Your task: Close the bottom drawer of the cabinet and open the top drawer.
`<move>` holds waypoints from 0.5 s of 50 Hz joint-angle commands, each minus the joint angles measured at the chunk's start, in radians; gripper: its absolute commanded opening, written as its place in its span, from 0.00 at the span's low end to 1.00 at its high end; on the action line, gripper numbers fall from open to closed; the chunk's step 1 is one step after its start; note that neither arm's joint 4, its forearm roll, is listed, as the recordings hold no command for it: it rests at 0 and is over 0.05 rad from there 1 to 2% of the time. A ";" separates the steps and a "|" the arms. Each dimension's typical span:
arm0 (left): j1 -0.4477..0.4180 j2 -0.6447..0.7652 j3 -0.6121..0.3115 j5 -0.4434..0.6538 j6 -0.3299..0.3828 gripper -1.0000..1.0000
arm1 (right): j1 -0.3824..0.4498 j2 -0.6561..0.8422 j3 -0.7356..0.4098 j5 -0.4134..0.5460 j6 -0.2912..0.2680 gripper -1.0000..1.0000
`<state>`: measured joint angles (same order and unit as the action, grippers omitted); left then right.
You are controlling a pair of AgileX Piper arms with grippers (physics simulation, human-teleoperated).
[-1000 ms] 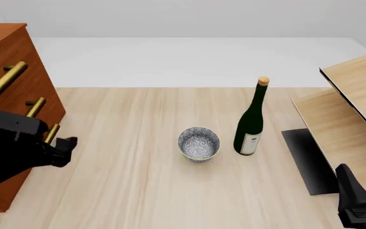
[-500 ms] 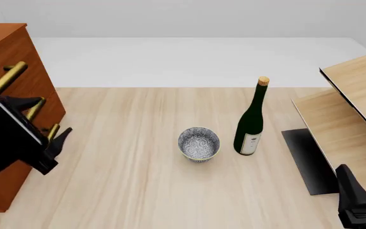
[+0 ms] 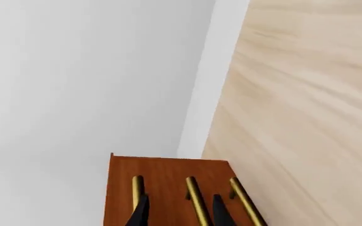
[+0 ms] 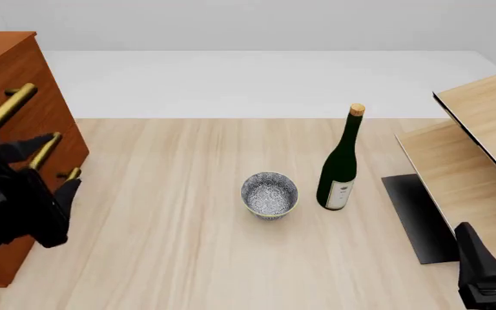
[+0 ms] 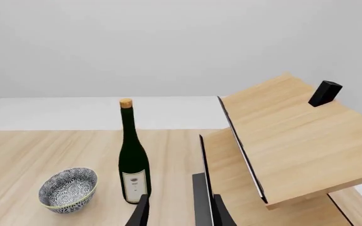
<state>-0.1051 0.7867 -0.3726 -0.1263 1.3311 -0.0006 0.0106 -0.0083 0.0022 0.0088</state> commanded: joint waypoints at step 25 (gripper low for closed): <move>0.200 0.147 0.043 -0.281 0.221 1.00 | 0.002 0.009 0.001 -0.012 -0.007 1.00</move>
<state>0.0482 0.8825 -0.3236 -0.3399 1.5185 0.0015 0.0157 -0.0074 -0.0043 0.0052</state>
